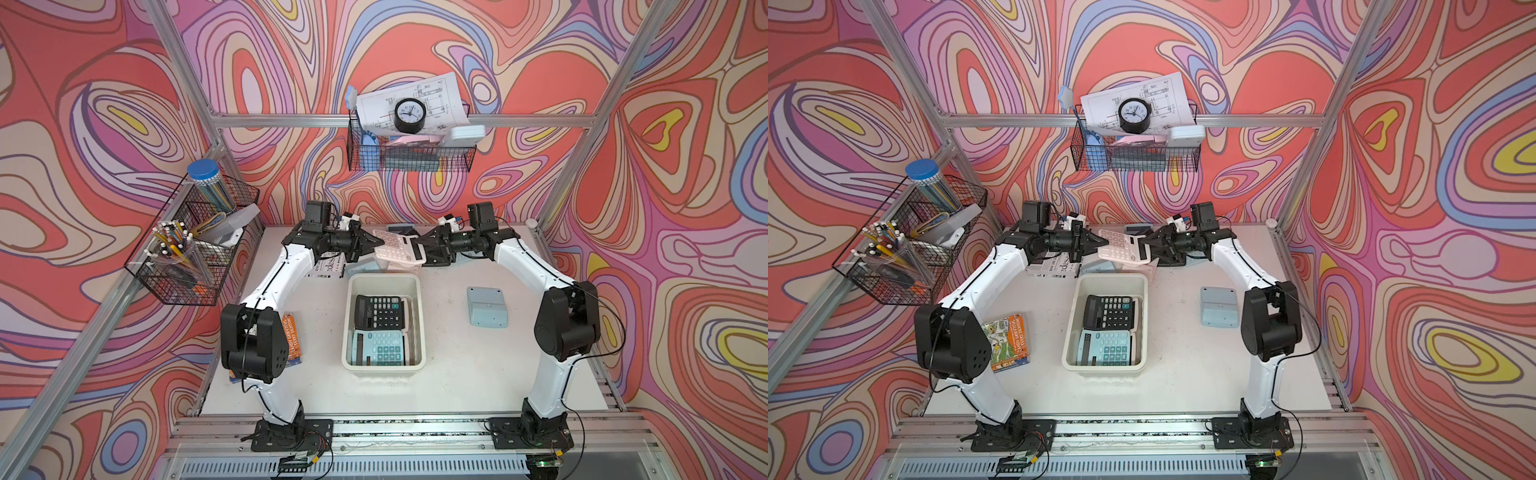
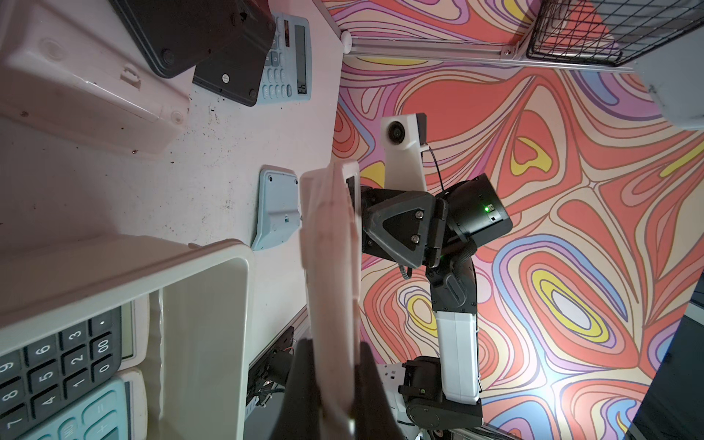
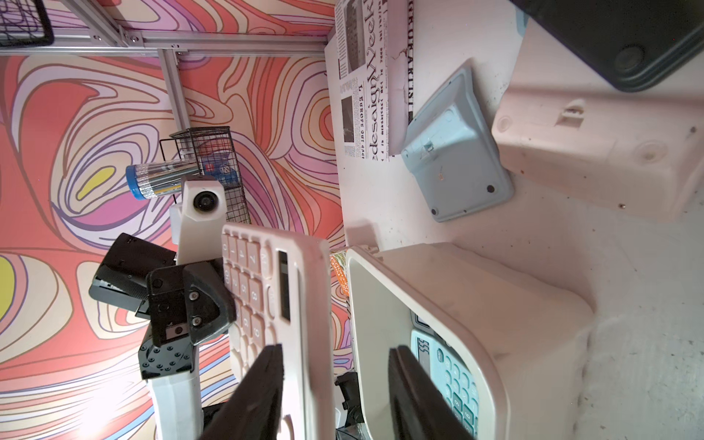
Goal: Put the calculator in the storage box
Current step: Pick up the calculator at the center of the board.
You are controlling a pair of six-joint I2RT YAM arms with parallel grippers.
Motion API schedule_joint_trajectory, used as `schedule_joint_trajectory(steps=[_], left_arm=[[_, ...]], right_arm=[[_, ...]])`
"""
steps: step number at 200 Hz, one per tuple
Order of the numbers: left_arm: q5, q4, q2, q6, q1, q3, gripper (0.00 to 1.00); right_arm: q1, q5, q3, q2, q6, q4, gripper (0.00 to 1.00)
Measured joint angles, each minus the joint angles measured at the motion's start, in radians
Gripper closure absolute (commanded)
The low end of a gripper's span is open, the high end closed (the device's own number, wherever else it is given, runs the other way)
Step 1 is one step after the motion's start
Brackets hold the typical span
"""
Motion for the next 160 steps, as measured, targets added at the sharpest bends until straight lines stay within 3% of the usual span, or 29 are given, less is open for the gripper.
schedule_joint_trajectory(steps=[55,87,117,144,160], left_arm=[[0.003,0.0,-0.002,0.003,0.0,-0.001,1.0],[0.003,-0.002,-0.003,0.004,-0.001,-0.006,1.0],[-0.001,-0.016,-0.003,0.005,-0.001,-0.009,0.75],[-0.005,-0.023,-0.006,0.024,-0.002,-0.009,0.41],[-0.019,-0.039,-0.016,0.043,-0.001,-0.008,0.28]], right_arm=[[0.001,-0.054,0.0,0.031,0.036,0.029,0.68],[0.001,-0.069,0.0,0.031,0.017,0.024,0.87],[0.001,-0.083,0.0,0.03,-0.001,0.012,1.0],[0.001,-0.07,-0.001,0.029,-0.02,-0.018,1.0],[0.001,-0.048,-0.012,0.021,-0.036,-0.04,1.0]])
